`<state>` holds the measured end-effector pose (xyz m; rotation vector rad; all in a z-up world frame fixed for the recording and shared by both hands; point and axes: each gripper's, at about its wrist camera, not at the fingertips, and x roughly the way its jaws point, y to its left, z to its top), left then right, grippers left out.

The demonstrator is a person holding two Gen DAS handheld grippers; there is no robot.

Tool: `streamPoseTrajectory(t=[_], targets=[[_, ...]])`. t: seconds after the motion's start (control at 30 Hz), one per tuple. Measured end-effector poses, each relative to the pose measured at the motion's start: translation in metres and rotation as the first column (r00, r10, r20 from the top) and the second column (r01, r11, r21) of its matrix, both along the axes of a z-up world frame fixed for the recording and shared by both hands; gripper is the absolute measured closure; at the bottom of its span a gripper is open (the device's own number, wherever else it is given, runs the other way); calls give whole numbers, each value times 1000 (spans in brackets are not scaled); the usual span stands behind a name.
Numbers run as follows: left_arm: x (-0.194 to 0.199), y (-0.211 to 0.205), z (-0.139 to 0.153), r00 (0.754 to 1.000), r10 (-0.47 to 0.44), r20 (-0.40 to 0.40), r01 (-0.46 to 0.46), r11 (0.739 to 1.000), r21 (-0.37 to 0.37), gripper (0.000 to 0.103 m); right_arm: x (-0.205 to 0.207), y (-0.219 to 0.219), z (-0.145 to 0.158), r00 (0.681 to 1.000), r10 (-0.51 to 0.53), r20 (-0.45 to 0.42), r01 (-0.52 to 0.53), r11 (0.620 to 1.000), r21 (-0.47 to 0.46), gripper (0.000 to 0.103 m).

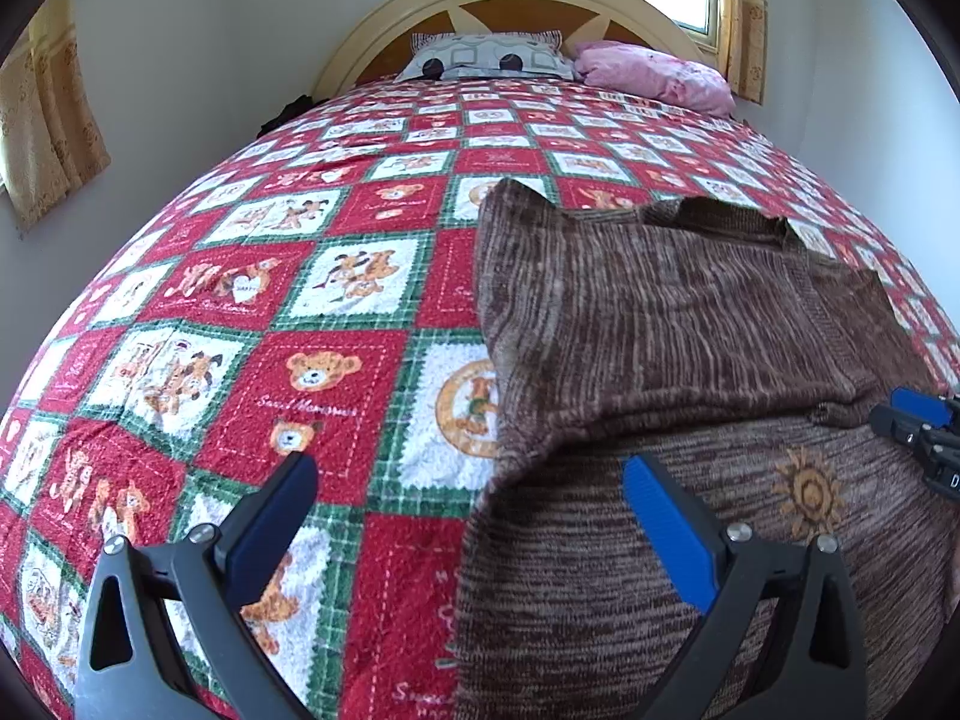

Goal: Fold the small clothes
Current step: 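Lift both open grippers away from the folded sweater, then move both open grippers to the ribbed hem of the brown sweater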

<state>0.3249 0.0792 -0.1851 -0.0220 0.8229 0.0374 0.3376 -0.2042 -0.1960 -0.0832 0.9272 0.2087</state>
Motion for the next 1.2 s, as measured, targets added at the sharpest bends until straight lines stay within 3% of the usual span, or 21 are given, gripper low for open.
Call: streamPoseTrajectory(t=[0.5,1.2], targets=[[-45,-12,9,999,-36,16,36,999,-2,0,-35,-33,2,999,-43,0,43,998,41,55],[-152,-23,12,995,-97,27,97,995,-13,0,-152,-43,12,999,27,43,-29,998,57,52]])
